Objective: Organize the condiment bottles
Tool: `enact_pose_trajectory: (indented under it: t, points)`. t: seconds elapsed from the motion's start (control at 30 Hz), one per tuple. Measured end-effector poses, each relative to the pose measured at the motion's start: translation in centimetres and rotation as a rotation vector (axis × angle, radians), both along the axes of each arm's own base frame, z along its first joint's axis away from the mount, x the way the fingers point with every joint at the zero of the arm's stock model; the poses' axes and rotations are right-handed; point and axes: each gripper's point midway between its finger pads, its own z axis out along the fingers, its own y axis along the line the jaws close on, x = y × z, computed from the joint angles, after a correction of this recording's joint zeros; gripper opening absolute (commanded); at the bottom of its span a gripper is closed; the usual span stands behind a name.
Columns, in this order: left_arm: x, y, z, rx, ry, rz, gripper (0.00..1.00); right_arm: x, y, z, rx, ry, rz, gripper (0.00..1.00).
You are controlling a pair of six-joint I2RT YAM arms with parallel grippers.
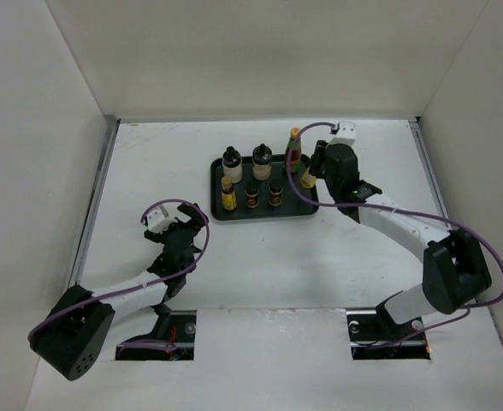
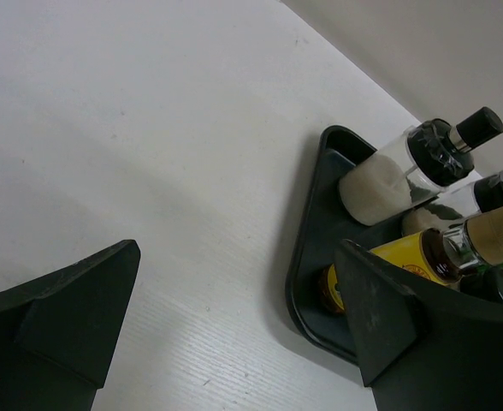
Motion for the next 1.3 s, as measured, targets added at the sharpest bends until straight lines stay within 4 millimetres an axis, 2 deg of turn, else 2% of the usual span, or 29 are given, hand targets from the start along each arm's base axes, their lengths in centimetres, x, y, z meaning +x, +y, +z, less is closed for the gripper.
enact_pose_trajectory:
  t: [0.1, 0.2, 0.37, 0.47, 0.6, 0.7, 0.83, 0.87, 1.0, 1.17, 1.23, 1.3]
  points:
    - [0.0, -0.1, 0.0, -0.001, 0.0, -0.003, 1.0, -0.9, 3.1, -1.3, -0.008, 0.025, 0.075, 0.37]
    - [0.0, -0.1, 0.0, -0.001, 0.0, -0.003, 1.0, -1.0, 4.7, -3.1, -0.022, 0.055, 0.111, 0.37]
    - [0.0, -0.2, 0.1, -0.004, -0.003, -0.009, 1.0, -0.9, 5.3, -5.8, -0.057, 0.106, 0.119, 0.39]
    - [0.0, -0.2, 0.1, -0.004, -0.003, -0.011, 1.0, -1.0, 5.5, -6.4, -0.082, 0.114, 0.119, 0.4]
    - [0.0, -0.2, 0.1, -0.005, -0.002, -0.013, 1.0, -1.5, 6.2, -6.7, -0.113, 0.105, 0.128, 0.5]
    - [0.0, -0.2, 0.1, -0.005, -0.002, -0.013, 1.0, -1.5, 6.7, -6.3, -0.111, 0.085, 0.134, 0.56]
    - [0.1, -0.3, 0.0, -0.001, 0.003, -0.013, 1.0, -1.5, 6.7, -6.0, -0.106, 0.066, 0.13, 0.79]
    - [0.2, -0.4, 0.0, 0.001, 0.006, -0.015, 1.0, -1.7, 6.5, -5.9, -0.106, 0.065, 0.129, 1.0]
    - [0.2, -0.7, 0.4, 0.002, 0.016, -0.036, 1.0, -2.8, 5.5, -3.9, -0.088, 0.025, 0.12, 1.0]
    - [0.5, -0.1, 2.1, -0.014, 0.003, -0.033, 1.0, -5.2, 2.7, 1.0, -0.005, -0.108, 0.052, 1.0]
    - [0.5, 0.5, 2.1, -0.014, 0.006, -0.016, 1.0, -6.2, 1.1, 1.7, 0.032, -0.149, 0.004, 1.0]
    - [0.4, 1.0, 1.6, -0.005, 0.026, -0.004, 1.0, -7.2, -0.8, 1.3, 0.07, -0.165, -0.053, 1.0]
